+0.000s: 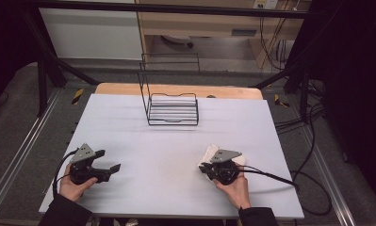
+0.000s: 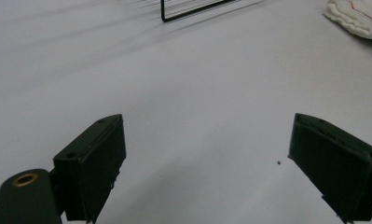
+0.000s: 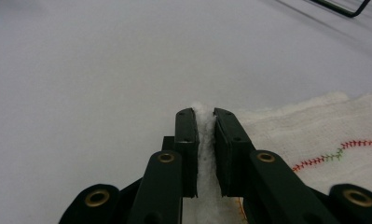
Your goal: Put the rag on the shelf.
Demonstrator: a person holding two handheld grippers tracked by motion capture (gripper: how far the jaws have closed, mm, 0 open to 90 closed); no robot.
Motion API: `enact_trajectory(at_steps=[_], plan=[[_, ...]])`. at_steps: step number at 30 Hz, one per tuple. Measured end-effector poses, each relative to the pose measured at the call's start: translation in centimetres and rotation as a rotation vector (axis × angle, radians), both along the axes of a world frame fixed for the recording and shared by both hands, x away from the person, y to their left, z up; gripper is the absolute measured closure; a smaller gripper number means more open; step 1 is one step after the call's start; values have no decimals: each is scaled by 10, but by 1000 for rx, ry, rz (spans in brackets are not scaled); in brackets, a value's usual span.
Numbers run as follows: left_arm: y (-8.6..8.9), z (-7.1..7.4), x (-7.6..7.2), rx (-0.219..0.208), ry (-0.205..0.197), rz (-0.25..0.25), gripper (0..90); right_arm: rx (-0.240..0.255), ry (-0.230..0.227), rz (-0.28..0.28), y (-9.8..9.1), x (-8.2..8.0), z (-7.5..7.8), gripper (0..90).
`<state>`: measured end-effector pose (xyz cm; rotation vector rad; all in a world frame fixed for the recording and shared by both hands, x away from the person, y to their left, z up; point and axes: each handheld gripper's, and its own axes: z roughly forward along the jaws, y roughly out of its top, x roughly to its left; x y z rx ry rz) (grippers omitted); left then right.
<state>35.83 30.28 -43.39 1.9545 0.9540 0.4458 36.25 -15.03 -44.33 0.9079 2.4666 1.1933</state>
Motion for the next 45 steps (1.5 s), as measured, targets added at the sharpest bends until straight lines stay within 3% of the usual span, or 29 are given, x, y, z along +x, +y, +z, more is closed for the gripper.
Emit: enact_trajectory(at_steps=[10, 15, 18, 21, 25, 31, 35, 41, 45], plan=[[-1, 0, 0, 4, 3, -2, 106, -4, 24, 36, 4, -1, -3, 782], [-1, 0, 0, 7, 4, -4, 106, 41, 7, 27, 0, -1, 3, 643], [-2, 0, -1, 6, 6, -2, 106, 69, -31, -16, -8, 1, 12, 515], [-4, 1, -1, 9, 6, 1, 105, 61, -55, -100, -24, 6, 17, 392], [-9, 2, -1, 13, 10, 3, 105, 39, -74, -219, -53, 11, 19, 332], [-17, 1, -2, 33, 19, -12, 102, 13, -26, -337, -91, 20, 12, 419], [-16, 0, -1, 34, 23, -10, 103, 14, 14, -375, -104, 22, 4, 487], [-16, 0, -1, 35, 20, -9, 104, -14, 43, -382, -106, 25, -1, 545], [-16, 0, -1, 37, 23, -8, 105, 54, -1, -334, -93, 25, 6, 514]])
